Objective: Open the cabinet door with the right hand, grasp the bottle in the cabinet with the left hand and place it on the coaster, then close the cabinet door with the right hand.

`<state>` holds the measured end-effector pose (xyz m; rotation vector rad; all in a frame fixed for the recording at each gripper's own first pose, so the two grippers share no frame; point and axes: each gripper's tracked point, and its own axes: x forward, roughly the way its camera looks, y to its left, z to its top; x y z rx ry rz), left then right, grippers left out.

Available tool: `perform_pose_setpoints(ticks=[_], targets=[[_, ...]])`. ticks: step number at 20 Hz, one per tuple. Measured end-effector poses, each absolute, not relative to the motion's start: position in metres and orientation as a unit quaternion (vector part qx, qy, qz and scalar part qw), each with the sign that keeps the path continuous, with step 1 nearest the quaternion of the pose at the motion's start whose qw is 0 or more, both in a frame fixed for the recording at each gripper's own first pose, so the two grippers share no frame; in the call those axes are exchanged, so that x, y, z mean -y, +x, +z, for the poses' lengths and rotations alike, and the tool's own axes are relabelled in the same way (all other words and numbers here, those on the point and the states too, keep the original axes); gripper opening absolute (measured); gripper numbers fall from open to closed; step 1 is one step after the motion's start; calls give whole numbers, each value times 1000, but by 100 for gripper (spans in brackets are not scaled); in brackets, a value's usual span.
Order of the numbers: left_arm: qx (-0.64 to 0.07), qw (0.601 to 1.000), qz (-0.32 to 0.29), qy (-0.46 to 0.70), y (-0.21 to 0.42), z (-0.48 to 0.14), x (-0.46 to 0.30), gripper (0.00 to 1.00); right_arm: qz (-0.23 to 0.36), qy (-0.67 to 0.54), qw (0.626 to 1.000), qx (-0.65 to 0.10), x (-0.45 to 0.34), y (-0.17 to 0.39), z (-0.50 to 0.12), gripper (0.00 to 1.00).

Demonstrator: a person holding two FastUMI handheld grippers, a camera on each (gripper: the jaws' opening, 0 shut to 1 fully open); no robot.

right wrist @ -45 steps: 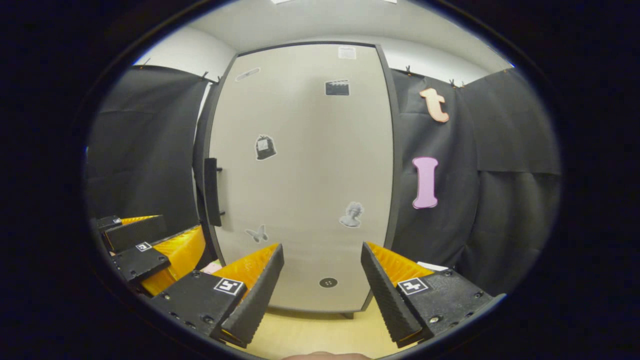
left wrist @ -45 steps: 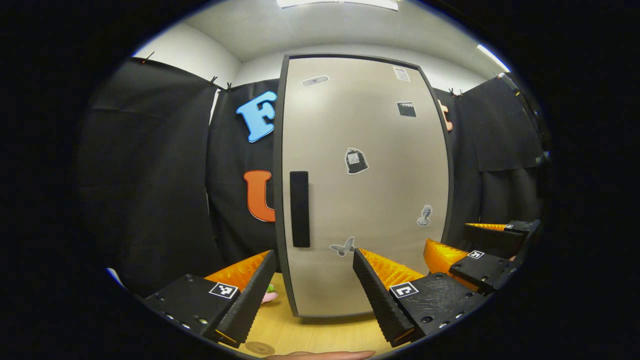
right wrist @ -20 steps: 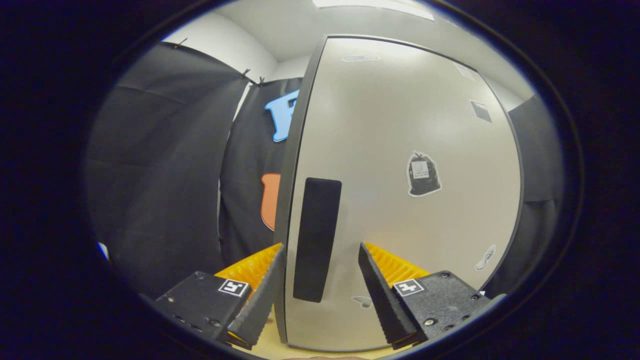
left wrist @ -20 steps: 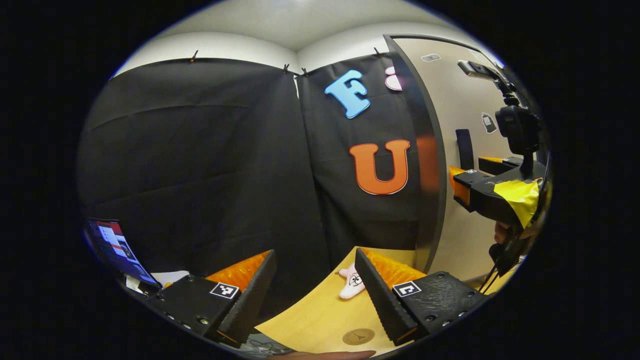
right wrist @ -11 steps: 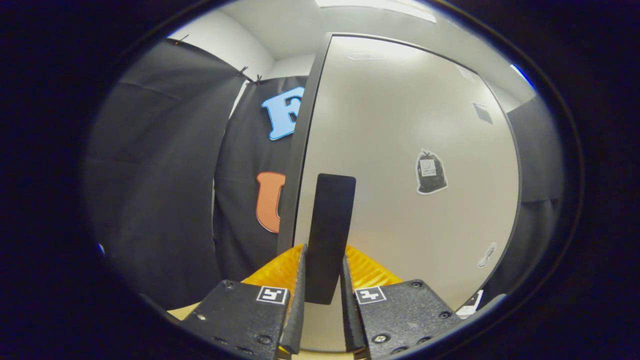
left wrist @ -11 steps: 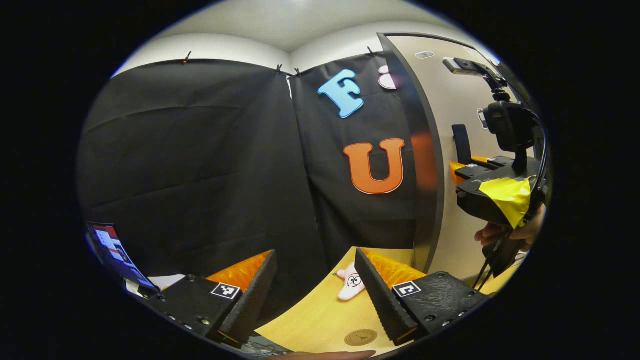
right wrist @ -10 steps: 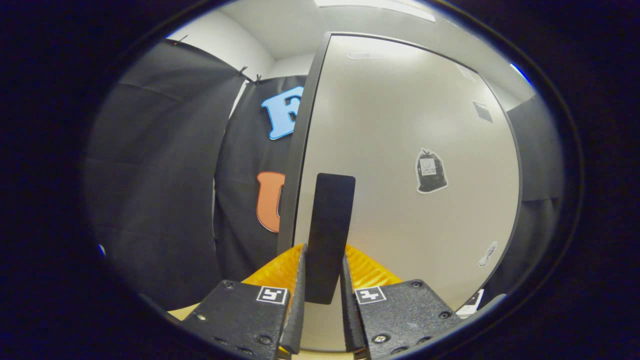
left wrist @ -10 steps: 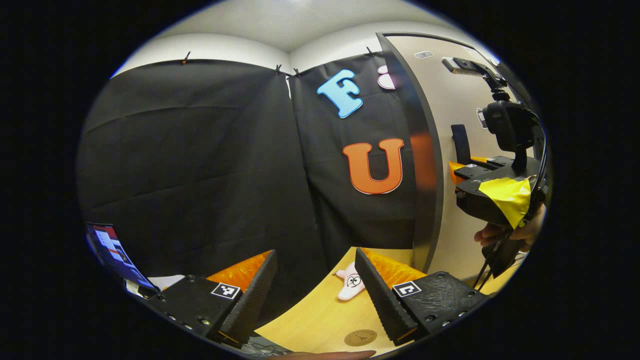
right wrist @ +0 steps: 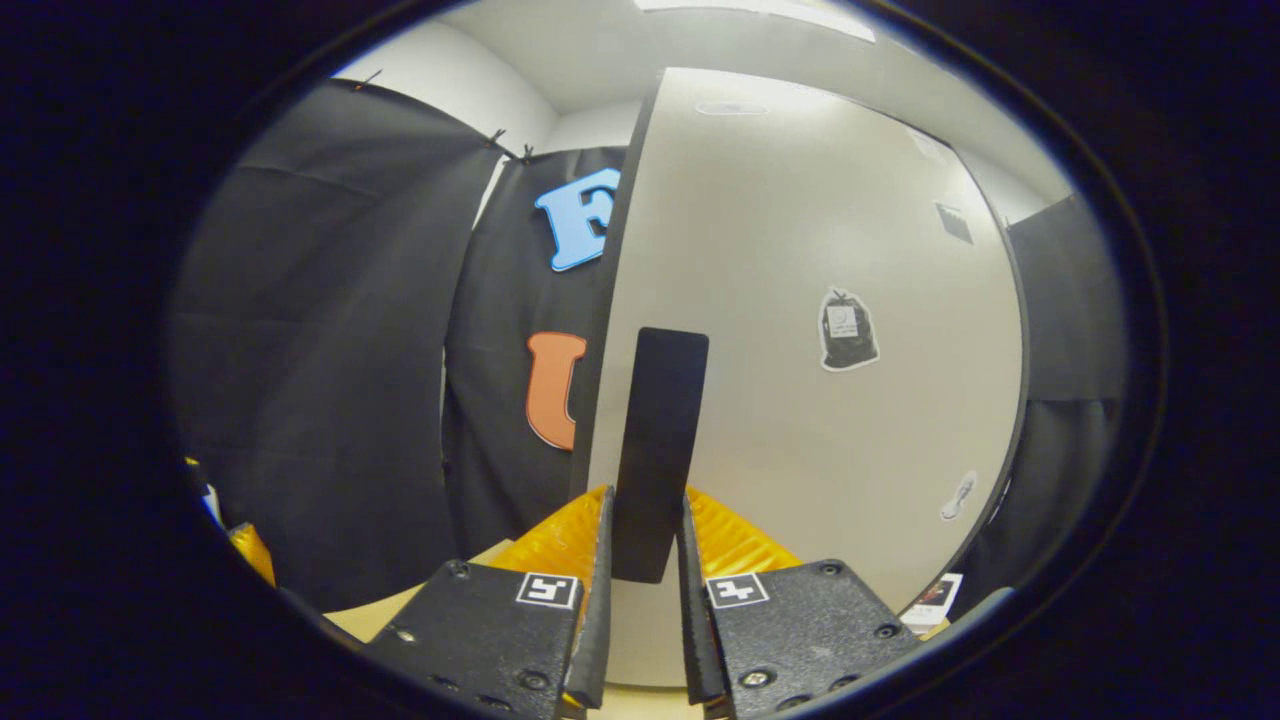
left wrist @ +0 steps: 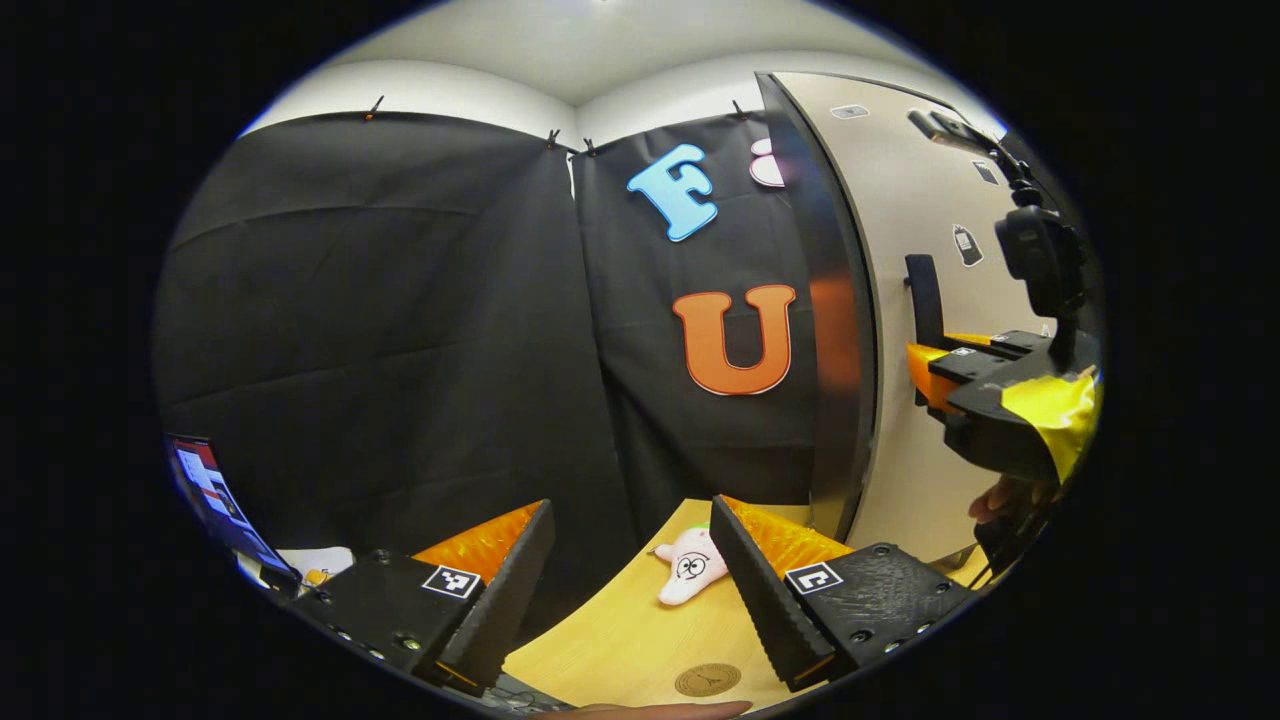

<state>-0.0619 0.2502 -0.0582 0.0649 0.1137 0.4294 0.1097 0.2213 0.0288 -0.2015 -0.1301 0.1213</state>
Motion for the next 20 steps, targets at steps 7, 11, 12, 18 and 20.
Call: perform_pose_setpoints(ticks=[7, 11, 12, 18, 20], targets=[[-36, 982, 180, 53, -54, -50, -240, 95, 77, -83, 992, 47, -220, 107, 29, 27], [-35, 982, 173, 63, -57, -54, -234, 95, 85, -75, 993, 42, -219, 99, 28, 23], [-35, 982, 174, 68, -59, -52, -235, 95, 88, -74, 992, 41, -219, 96, 28, 22], [-29, 983, 162, 82, -56, -52, -235, 95, 101, -80, 991, 42, -206, 62, 21, 20], [-31, 984, 157, 80, -56, -54, -235, 95, 103, -81, 991, 42, -203, 53, 19, 19]])
